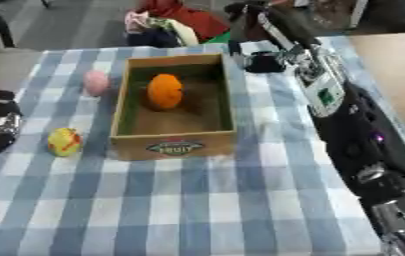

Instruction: Pick up objects on the table and place them in the box.

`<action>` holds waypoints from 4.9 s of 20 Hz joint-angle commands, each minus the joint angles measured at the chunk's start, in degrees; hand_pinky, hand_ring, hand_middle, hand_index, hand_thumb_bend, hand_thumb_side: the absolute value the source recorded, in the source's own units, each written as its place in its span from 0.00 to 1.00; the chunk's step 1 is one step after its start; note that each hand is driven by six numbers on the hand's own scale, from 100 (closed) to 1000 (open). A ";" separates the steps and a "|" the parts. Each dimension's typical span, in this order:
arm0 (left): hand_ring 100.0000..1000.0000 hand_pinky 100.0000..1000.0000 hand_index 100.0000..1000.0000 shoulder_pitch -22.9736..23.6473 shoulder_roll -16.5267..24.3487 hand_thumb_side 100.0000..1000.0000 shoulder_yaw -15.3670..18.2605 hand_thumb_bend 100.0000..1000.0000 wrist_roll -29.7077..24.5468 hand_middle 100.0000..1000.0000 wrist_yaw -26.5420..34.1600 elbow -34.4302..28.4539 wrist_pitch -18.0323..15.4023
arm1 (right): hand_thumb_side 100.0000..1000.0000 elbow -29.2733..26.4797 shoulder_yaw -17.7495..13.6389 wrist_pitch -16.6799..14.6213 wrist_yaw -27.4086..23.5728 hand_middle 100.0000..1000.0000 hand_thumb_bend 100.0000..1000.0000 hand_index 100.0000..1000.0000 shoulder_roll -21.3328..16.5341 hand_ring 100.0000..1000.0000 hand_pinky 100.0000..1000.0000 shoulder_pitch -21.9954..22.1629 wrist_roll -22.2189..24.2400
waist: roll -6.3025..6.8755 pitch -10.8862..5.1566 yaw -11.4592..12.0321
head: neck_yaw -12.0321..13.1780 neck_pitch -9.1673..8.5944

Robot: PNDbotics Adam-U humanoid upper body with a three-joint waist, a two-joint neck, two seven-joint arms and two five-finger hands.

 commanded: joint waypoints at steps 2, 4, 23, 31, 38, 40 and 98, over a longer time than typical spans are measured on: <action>0.65 0.74 0.70 -1.86 5.40 0.08 -1.42 0.04 -3.38 0.67 -3.32 2.60 -0.14 | 0.05 -6.10 0.16 2.38 -6.25 0.67 0.00 0.88 -3.18 0.85 0.65 -0.07 0.87 | 0.08 -1.18 -0.46 | 0.45 0.11; 0.67 0.75 0.72 -2.71 6.85 0.08 -2.72 0.10 -6.37 0.69 -5.16 4.43 -0.38 | 0.05 -7.56 0.13 3.19 -7.87 0.66 0.00 0.88 -3.57 0.85 0.65 0.30 1.42 | 0.16 -1.36 -0.67 | 0.53 0.11; 0.46 0.60 0.58 -11.00 6.88 0.00 -10.52 0.24 -16.93 0.46 -29.68 16.93 2.25 | 0.07 -9.54 0.14 4.68 -10.29 0.65 0.00 0.88 -3.33 0.85 0.64 1.08 3.12 | 0.14 -1.63 -1.83 | 1.19 0.09; 0.33 0.54 0.39 -14.55 5.75 0.00 -8.78 0.11 -4.68 0.29 -26.67 18.99 5.57 | 0.07 -10.35 0.67 4.33 -10.98 0.65 0.00 0.88 -3.25 0.85 0.64 1.41 3.57 | -0.04 -1.71 -2.29 | 1.36 0.20; 0.34 0.56 0.40 -21.68 9.06 0.00 -6.52 0.10 -2.05 0.30 -23.19 21.64 5.60 | 0.09 -11.92 2.49 3.45 -11.90 0.49 0.00 0.65 -3.67 0.79 0.63 2.33 5.19 | 0.06 -1.92 -3.67 | 2.00 0.05; 0.34 0.55 0.40 -24.09 9.69 0.00 -7.00 0.11 -2.81 0.30 -23.21 22.16 4.67 | 0.09 -11.62 3.71 2.63 -11.32 0.48 0.00 0.64 -3.72 0.79 0.63 2.66 6.88 | 0.15 -1.93 -4.23 | 2.22 0.04; 0.48 0.61 0.61 -33.28 -0.65 0.00 -0.09 0.24 11.15 0.50 -38.90 51.60 6.62 | 0.11 -7.64 8.45 -3.37 -8.50 0.48 0.00 0.67 0.60 0.80 0.63 3.05 15.07 | 0.70 -0.67 -8.90 | 3.64 -1.26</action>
